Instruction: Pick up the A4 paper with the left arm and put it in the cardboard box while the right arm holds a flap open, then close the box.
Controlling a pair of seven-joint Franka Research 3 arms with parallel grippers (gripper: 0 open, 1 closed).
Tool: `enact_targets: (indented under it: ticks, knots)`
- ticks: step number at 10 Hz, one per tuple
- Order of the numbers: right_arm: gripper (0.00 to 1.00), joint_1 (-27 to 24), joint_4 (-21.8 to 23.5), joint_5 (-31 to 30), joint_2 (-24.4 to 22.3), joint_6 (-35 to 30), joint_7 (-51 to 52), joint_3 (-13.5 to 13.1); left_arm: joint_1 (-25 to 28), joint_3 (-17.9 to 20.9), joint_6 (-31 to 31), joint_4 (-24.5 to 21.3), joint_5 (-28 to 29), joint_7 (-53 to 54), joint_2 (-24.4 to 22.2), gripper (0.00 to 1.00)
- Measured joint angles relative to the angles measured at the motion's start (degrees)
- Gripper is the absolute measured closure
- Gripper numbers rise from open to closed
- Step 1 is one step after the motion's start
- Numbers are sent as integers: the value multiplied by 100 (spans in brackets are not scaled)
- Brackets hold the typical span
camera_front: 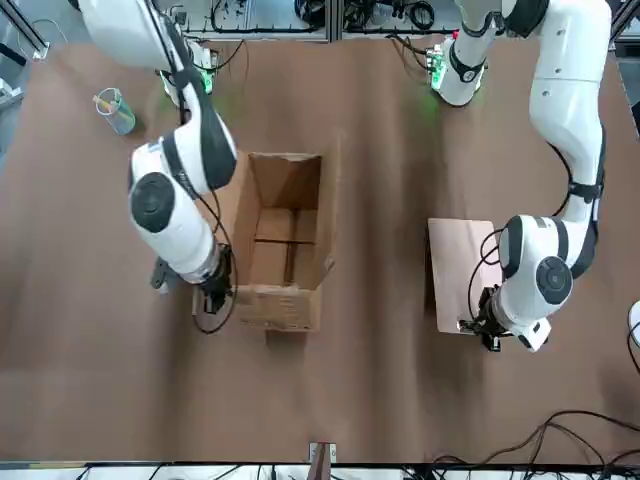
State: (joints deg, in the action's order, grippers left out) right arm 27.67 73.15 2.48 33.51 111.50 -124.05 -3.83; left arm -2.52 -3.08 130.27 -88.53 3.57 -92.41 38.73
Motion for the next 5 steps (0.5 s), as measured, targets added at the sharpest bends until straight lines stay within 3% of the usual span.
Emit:
enact_targets:
  ticks: [5]
  knots:
    - [96, 501, 2, -8, 406, 444, -477, -6, 39, 0, -1179, 625, -79, 306, -307, 71]
